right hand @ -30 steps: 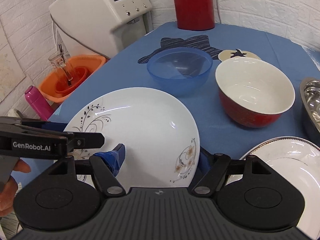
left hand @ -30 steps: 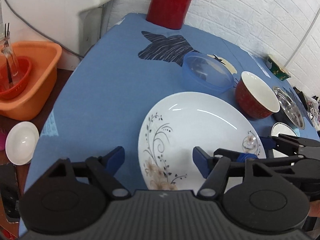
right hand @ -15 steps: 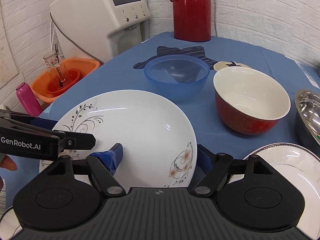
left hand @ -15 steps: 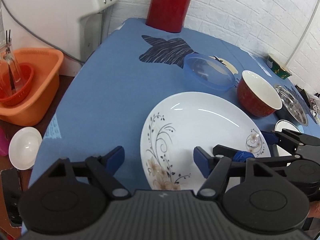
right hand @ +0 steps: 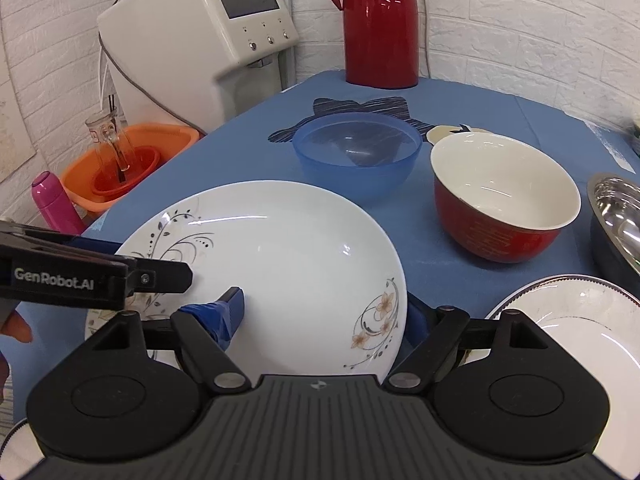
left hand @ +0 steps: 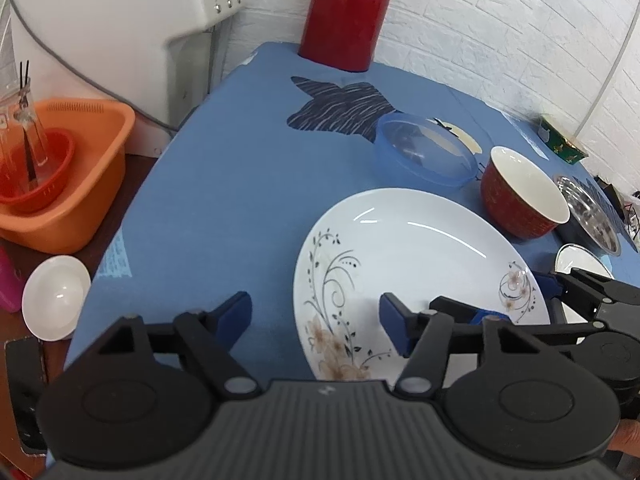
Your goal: Organize plates and bowls
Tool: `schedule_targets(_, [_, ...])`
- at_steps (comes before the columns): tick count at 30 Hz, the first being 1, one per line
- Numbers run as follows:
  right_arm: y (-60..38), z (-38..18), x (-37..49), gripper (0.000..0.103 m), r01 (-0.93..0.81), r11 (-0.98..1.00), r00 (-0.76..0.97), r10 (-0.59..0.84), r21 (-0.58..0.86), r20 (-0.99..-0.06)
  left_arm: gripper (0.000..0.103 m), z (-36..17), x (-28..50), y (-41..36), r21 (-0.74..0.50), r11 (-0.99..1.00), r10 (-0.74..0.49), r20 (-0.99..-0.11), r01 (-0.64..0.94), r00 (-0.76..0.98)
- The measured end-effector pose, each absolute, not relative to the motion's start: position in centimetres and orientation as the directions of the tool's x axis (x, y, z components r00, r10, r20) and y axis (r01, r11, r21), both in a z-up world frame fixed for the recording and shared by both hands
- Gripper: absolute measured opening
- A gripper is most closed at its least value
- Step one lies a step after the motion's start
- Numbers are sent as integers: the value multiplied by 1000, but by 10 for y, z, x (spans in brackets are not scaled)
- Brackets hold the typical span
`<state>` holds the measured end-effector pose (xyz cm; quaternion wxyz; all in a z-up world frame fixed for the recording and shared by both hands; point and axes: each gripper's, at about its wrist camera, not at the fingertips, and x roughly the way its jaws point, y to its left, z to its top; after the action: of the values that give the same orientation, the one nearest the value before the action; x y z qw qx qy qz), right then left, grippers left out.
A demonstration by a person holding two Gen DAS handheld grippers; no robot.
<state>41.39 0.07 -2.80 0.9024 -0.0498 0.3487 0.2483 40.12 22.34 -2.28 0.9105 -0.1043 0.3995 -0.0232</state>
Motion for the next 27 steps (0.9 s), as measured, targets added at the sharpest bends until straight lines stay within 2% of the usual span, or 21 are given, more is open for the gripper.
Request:
schedule_targets(2, [-1,-29,409,64,-499,863,636,425,77,-644,41,-22,400,219,-175,984,-104,-723,-35,683])
schedule_targets(4, [-4,-30,403,61,-525,849,639,445,67,-627,30,-21,399,219,-184,982,-104,-721,-44,686])
schedule_targets(5, [-5,-31,402,59,-532,844,641,450,63,-622,29,-21,399,219,-180,982,-88,-721,-63,687])
schedule_targets(8, [-5,-30,400,59,-529,846,640,449,66,-624,27,-21,400,220,-183,980,-81,-715,-75,694])
schedule_targets(14, [-10,-22,403,59,-503,851,602,473,154,-643,15,-8,398,208,-115,990,-24,-698,-79,716])
schedule_targets(24, [-17,7,368,59,-520,845,628,480,129,-613,16,20,377,207,-154,986,-57,-682,-67,729])
schedule_targets(27, [-22,13,345,60,-527,837,628,499,146,-597,16,30,355,200,-131,989,-42,-665,-61,746])
